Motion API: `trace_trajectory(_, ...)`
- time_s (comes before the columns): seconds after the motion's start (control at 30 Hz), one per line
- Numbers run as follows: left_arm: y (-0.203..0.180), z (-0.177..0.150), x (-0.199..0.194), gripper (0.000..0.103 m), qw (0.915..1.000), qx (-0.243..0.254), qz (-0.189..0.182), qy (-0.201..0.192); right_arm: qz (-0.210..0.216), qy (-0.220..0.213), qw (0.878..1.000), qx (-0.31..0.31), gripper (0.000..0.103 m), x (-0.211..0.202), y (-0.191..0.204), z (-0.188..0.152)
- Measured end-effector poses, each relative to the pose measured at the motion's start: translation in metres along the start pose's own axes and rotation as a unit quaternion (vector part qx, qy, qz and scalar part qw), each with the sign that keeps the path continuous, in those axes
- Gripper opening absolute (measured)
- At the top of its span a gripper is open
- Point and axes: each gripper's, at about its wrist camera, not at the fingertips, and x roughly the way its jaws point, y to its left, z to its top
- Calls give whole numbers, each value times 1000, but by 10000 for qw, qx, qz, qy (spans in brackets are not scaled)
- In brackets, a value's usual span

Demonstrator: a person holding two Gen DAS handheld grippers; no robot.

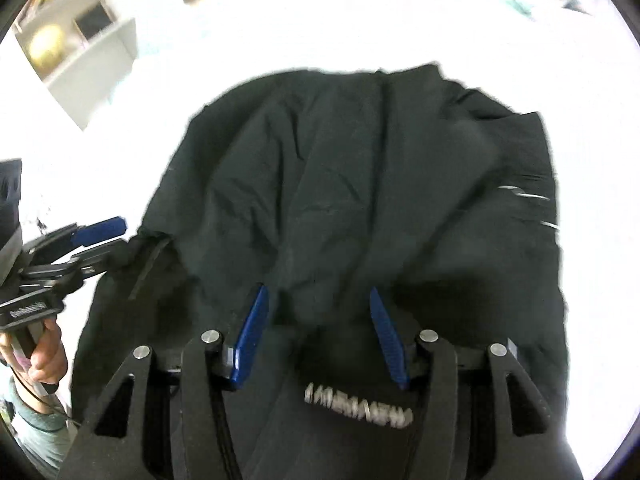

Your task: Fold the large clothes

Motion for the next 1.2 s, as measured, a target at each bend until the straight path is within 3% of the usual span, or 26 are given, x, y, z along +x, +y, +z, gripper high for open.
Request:
trace_trajectory(0.07,3,-12,-48,57,9989,-93,-181,-414,-83,-354,9993,113,57,-35,-4,-12)
trace_trajectory(0.17,20,-31,-103,57,9962,-181,79,-844,-305,-751,9966,130,57,-77,-7,-26)
trace_trajectory(0.27,47,-45,-133,58,9939,-375,339,-976,-651,-1041,9924,7,57,-114,-3,-54)
trace_trajectory(0.37,73,-79,-155,58,9918,-754,531,-882,-821,-1136,9901,-30,57,-134,-5,-77)
trace_trajectory(0.47,98,-113,-135,58,9900,-1096,655,-594,-965,-1067,9896,57,57,-135,-13,-101)
trace_trajectory(0.67,122,-162,-95,58,9851,-1621,576,-3,-1397,-505,9881,402,57,-115,-46,-148)
trace_trajectory(0.77,130,-179,-79,58,9802,-1952,255,196,-1391,-388,9874,653,57,-111,-63,-165)
trace_trajectory(1.0,123,-188,-71,58,9803,-1949,-83,327,-1119,-350,9846,1300,57,-125,-106,-190)
trace_trajectory(1.2,124,-186,-58,58,9799,-1919,-25,542,-824,-137,9825,1664,56,-113,-129,-204)
